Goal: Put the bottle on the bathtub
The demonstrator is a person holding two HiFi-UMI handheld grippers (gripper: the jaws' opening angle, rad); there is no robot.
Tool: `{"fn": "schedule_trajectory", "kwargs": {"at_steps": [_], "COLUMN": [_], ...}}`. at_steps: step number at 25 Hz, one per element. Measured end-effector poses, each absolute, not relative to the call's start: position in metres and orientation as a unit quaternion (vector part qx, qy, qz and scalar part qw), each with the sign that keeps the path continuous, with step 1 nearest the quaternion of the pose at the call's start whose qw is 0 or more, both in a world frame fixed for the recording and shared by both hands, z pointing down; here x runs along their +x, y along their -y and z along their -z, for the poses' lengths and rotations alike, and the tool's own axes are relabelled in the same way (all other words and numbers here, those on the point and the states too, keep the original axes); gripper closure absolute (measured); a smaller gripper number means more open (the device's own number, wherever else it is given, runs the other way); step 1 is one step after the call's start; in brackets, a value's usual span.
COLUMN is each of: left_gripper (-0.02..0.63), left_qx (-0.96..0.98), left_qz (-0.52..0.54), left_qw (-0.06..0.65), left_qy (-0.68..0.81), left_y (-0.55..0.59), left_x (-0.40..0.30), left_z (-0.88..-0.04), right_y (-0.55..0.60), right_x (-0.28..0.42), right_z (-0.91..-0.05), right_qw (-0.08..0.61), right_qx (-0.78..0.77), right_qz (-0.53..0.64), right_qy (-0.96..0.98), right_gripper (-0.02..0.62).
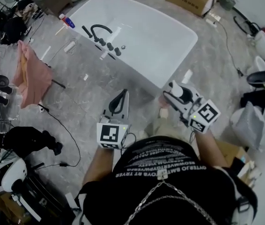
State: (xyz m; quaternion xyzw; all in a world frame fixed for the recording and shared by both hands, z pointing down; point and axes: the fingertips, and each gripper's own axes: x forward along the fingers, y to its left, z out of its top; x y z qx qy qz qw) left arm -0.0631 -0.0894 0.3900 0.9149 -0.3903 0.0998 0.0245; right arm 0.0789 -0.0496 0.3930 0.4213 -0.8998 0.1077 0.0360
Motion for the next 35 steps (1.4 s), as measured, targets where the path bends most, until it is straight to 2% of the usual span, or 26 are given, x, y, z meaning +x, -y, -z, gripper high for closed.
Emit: {"fn": "schedule_trajectory", "kwargs": {"at_steps": [7,14,27,35], "left_gripper": [0.604,0.604,0.604,0.604], "left_qx": [0.907,0.892,0.864,0.851], "left_qz": [-0.101,-0.094,-0.105,-0.095], "left_qw": [0.012,0.038,0.02,0.021], "left_qy": [0.409,0.442,0.491,0.516], "left_y": [0.123,0.158,0.201,0.219], "left_x": [-0.038,-0.031,-0.014,0.015], "left_z": [-0.386,-0.389,-0.378,-0.373], "right_y": [0.09,0.137,0.2,0.218], "right_x": [0.097,0.111,0.131,0.146], "right_z": [-0.387,-0.39,-0.383,-0.375], "right_qw": [0.036,0.045,0.056,0.039], "right_qx": [0.391,0.369,0.321,0.266], "right_qz": [-0.104,-0.106,-0.113,-0.103], "right_qy": [0.914,0.922,0.939,0.958], "right_gripper": [0.453,0.453,0.453,0.453]}}
